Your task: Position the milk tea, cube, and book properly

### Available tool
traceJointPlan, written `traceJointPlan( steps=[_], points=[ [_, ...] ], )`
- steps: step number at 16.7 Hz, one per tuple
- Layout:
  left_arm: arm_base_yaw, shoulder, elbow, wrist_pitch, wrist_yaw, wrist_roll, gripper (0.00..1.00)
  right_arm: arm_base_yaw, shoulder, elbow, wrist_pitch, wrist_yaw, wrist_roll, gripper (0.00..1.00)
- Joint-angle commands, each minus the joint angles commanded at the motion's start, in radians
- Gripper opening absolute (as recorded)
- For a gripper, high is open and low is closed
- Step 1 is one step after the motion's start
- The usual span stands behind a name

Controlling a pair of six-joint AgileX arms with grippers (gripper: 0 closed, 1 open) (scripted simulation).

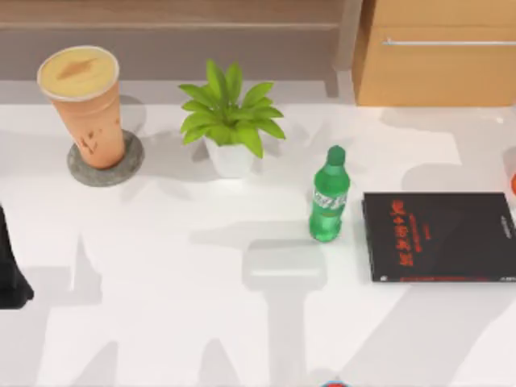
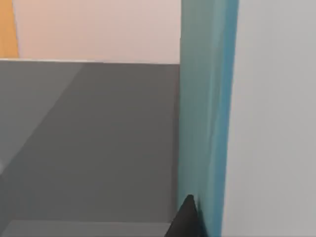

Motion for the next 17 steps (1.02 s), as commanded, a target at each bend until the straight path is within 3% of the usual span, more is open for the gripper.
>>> traceJointPlan(
  steps=[6,9,17],
  points=[
    [0.000,0.000,0.000,0.000,0.000,0.000,1.00,0.003,-0.013,-0.006,-0.002,0.003,0.008,0.00],
    [0.000,0.000,0.000,0.000,0.000,0.000,1.00,0.009,-0.084,-0.035,0.009,0.052,0.069,0.00],
    [0.000,0.000,0.000,0.000,0.000,0.000,1.00,0.186,-0.470,-0.188,0.102,0.325,0.498,0.00]
  ],
)
